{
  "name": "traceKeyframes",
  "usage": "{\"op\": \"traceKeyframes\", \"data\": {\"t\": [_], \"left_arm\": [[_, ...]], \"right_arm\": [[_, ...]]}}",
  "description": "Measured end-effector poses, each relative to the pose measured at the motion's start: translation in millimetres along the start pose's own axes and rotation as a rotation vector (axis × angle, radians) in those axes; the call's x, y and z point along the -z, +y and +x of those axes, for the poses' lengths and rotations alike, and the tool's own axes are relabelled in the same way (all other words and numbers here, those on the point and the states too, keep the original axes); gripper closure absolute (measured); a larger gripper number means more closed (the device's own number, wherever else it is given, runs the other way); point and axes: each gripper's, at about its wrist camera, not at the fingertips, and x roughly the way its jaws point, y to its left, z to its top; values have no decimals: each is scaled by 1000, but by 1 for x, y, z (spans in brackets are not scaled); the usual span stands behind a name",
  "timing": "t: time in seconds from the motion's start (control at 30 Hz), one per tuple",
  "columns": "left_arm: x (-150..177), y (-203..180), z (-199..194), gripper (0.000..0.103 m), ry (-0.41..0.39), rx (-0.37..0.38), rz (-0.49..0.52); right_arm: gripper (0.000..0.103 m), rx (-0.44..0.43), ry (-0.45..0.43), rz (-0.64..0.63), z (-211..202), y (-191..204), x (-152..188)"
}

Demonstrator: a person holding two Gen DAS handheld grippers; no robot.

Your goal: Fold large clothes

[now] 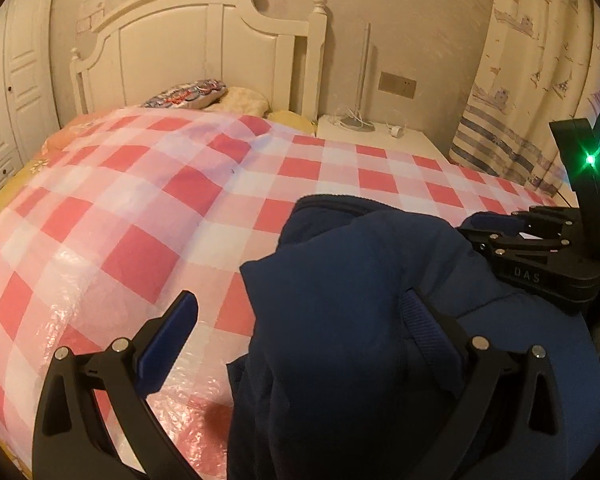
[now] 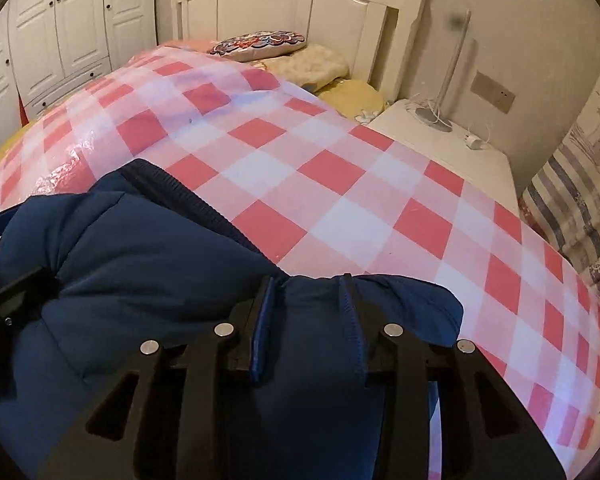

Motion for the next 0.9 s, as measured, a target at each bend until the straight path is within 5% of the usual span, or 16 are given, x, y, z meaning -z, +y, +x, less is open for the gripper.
{"op": "traceKeyframes", "data": {"t": [0.17,0.23,0.3,0.33,0.37,0.43,0.53,0.67,0.8,0.9], "left_arm": [[3,4,-8,2,-37,-40,-24],[4,14,-11,2,-47,-36,-76],[6,23,-11,2,-41,-31,-116],[6,25,-10,2,-30,-22,-122],[6,25,-9,2,-25,-20,-122],[6,23,-9,2,-23,-24,-115],[5,22,-6,2,-12,-33,-115],[7,27,-6,2,-12,-26,-135],[7,26,-6,2,-8,-28,-134],[7,26,-6,2,-7,-25,-134]], "right_arm": [[65,99,45,-57,-14,15,-16],[64,96,-10,-56,-33,25,-26],[41,69,-68,-82,-46,36,-33],[19,74,-70,-101,-46,40,-35],[11,68,-57,-119,-41,43,-35],[12,14,53,-139,-13,45,-30],[11,-30,82,-79,-1,35,-29],[12,42,41,-118,-22,46,-33],[11,-8,-27,-30,-45,37,-37],[6,-3,101,-52,-13,41,-30]]}}
